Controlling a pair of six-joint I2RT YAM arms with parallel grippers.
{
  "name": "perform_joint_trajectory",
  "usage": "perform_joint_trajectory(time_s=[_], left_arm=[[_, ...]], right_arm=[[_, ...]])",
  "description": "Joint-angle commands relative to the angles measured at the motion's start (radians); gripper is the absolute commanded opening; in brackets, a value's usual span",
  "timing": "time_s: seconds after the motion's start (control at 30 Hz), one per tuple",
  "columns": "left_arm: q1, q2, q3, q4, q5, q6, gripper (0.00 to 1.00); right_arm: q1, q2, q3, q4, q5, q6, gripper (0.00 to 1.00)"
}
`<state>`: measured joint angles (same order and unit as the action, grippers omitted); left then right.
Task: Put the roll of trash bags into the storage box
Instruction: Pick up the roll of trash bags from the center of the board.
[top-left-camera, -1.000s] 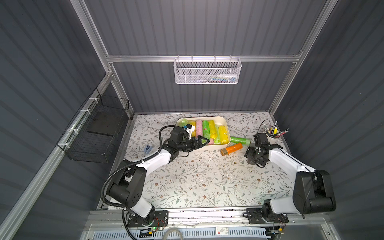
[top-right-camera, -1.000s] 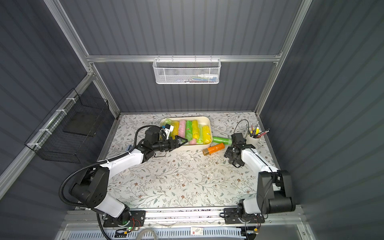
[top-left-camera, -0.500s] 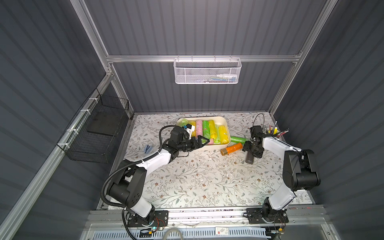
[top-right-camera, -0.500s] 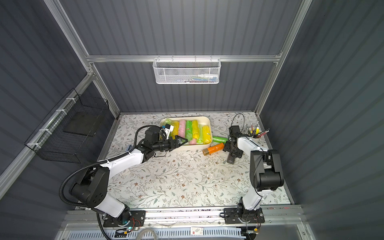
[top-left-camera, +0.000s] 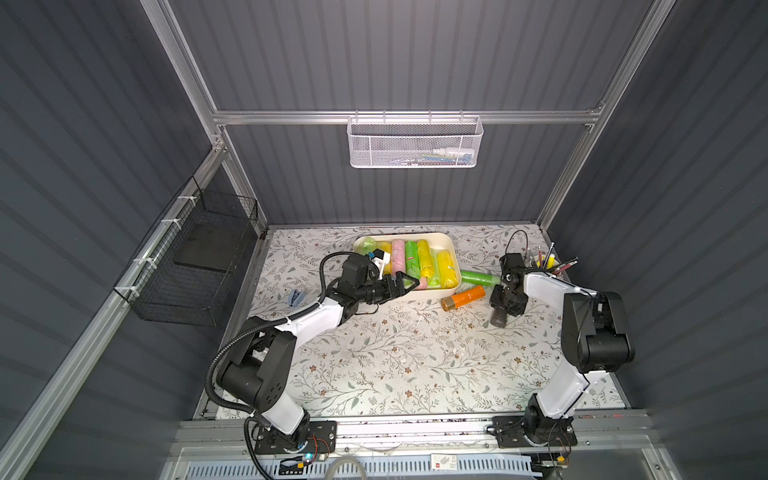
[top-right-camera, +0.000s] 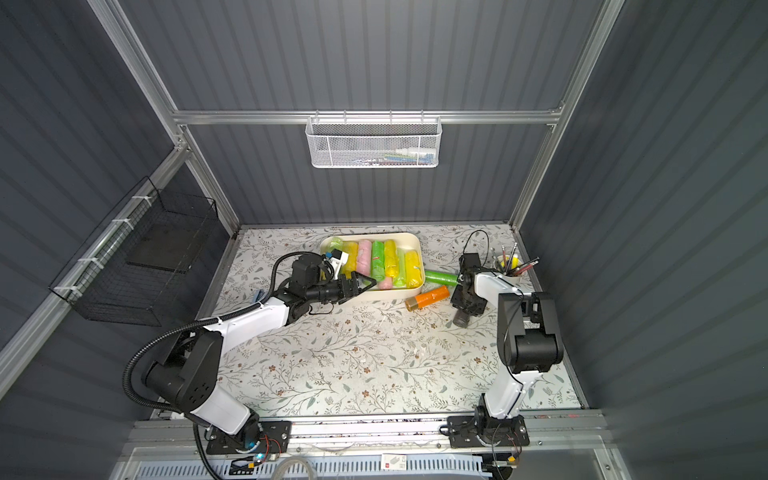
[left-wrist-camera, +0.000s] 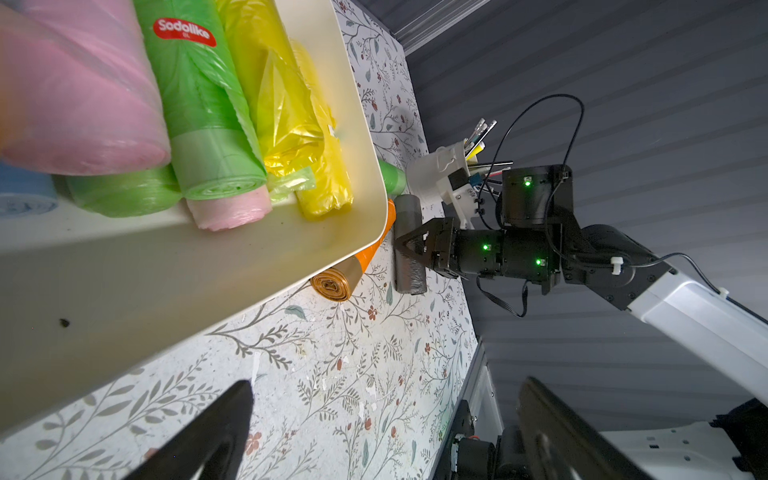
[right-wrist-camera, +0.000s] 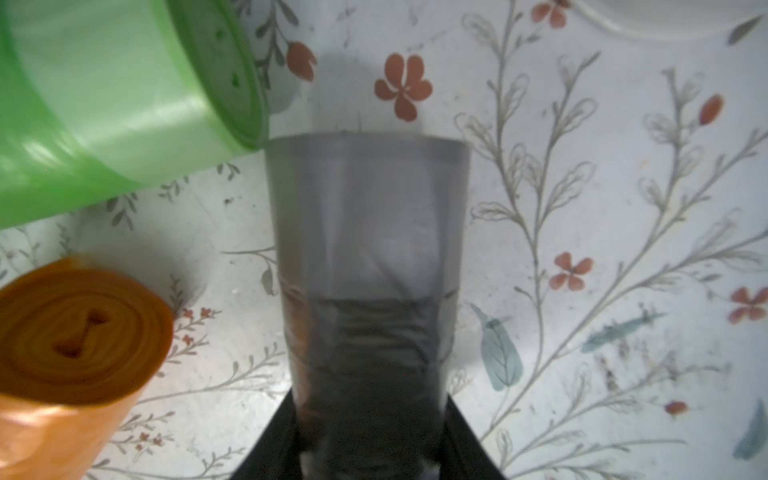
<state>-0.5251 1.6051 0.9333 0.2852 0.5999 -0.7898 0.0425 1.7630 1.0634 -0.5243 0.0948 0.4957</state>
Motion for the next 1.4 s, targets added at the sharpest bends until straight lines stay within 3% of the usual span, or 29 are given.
perform_joint_trajectory(time_s=[0.0,0.37,0.53,0.9,1.37], left_arm=[[-0.005,0.010,-0.012,0.017,0.016,-0.005,1.00],[-0.005,0.032,-0.019,0.051,0.029,-0.024,1.00],[-0.005,0.045,-0.012,0.055,0.031,-0.051,1.00],[-0.016,0.085,0.036,0.072,0.050,-0.090,1.00],[-0.016,0.060,0.055,0.011,0.046,-0.066,1.00]], right_arm=[[-0.003,-0.059,-0.035,0.015,-0.026,0.011,0.37],[0.017,-0.246,-0.067,0.016,-0.234,0.029,0.39],[0.089,-0.275,-0.013,0.004,-0.267,0.033,0.40],[0.220,-0.169,0.192,-0.032,-0.310,0.024,0.41],[0.233,0.112,0.499,-0.080,-0.281,-0.063,0.40]])
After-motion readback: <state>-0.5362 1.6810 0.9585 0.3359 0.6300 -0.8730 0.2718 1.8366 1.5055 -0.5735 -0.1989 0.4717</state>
